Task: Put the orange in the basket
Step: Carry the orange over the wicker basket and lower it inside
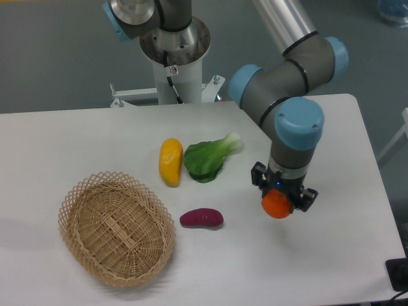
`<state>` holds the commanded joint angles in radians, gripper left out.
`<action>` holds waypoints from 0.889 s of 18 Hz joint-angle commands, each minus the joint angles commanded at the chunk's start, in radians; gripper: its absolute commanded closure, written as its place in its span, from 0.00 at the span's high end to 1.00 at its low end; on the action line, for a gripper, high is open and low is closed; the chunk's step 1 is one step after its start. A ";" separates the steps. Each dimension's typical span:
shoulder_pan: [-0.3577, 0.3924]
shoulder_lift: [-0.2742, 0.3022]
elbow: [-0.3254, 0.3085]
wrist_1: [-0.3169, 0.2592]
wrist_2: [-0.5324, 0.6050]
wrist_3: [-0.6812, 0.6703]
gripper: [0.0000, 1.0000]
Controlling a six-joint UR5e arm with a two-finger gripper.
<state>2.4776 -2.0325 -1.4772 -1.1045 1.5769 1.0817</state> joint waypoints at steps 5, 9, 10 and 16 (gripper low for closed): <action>-0.098 -0.008 -0.011 0.011 0.017 -0.118 0.37; -0.179 -0.006 -0.011 0.009 0.020 -0.152 0.37; -0.196 -0.006 -0.011 0.009 0.018 -0.152 0.37; -0.331 -0.014 -0.011 0.009 0.028 -0.218 0.38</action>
<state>2.1463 -2.0463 -1.4880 -1.0953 1.6045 0.8638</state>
